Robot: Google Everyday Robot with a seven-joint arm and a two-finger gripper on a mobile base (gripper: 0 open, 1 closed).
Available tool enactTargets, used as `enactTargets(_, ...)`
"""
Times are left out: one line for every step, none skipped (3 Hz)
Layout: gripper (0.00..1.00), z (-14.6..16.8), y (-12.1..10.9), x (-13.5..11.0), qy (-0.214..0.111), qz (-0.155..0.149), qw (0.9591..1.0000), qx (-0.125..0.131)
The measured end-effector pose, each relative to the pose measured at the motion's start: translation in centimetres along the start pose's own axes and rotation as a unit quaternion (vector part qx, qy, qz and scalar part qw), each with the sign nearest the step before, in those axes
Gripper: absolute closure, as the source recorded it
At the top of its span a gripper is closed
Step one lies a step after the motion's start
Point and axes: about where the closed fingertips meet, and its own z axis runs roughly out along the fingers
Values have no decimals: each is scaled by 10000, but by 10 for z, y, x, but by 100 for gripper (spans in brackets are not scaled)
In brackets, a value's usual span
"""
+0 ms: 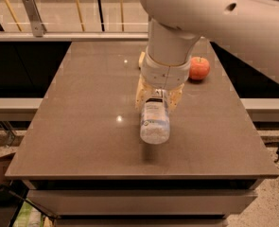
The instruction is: Pick blue plastic bottle
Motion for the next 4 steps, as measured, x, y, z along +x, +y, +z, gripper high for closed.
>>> enactTargets(100, -29, 11, -2, -281, -134, 9994, -153)
enactTargets(100, -54, 20, -3, -524, -232, 9977, -371)
enactTargets(100, -78, 29, -3, -795, -289, 9946, -595)
enactTargets(100, -78, 29, -3, -796, -289, 9946, -596)
